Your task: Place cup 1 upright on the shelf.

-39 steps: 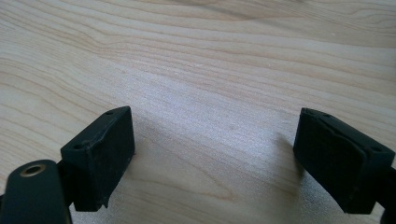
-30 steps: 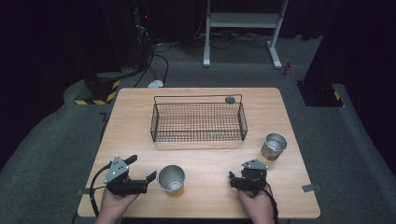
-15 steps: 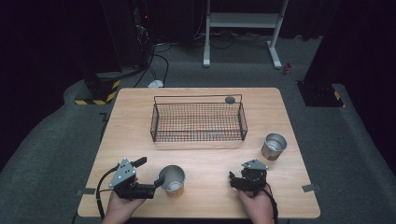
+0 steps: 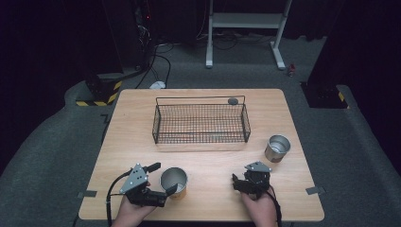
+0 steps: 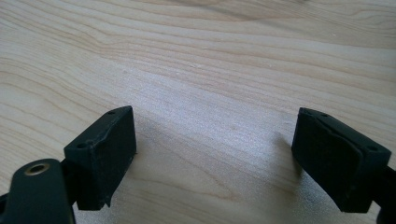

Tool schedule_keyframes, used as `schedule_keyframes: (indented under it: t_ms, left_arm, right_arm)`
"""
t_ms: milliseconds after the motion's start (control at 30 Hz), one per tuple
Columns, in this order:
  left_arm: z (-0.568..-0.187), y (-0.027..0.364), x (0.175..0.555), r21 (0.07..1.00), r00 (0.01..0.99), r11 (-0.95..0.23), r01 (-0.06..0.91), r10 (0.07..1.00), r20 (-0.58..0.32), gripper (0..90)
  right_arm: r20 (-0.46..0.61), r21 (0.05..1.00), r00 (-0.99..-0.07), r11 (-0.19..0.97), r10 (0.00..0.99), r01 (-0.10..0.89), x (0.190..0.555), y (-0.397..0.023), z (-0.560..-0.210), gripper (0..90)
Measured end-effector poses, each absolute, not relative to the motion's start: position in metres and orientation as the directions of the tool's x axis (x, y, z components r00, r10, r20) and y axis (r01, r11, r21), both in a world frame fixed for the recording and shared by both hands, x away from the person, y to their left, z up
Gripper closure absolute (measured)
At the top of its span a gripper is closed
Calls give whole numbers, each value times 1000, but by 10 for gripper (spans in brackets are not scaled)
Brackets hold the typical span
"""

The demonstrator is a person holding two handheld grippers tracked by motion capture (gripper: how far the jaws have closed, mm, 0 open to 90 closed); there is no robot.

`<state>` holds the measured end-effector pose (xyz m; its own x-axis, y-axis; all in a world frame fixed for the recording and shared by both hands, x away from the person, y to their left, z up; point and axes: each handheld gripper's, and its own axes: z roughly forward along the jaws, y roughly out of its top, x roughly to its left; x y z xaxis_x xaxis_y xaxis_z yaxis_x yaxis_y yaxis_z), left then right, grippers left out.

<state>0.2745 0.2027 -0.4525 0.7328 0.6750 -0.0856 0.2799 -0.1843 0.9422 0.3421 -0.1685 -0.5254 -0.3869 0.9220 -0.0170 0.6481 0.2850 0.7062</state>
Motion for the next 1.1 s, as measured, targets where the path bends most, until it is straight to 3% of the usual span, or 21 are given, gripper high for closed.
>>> schedule_keyframes:
  t_ms: [1100]
  left_arm:
    - [-480,186,282,906,765,-278,319,639,-73,3]
  right_arm:
    - [-17,706,-388,285,922,648,342,-168,-525,137]
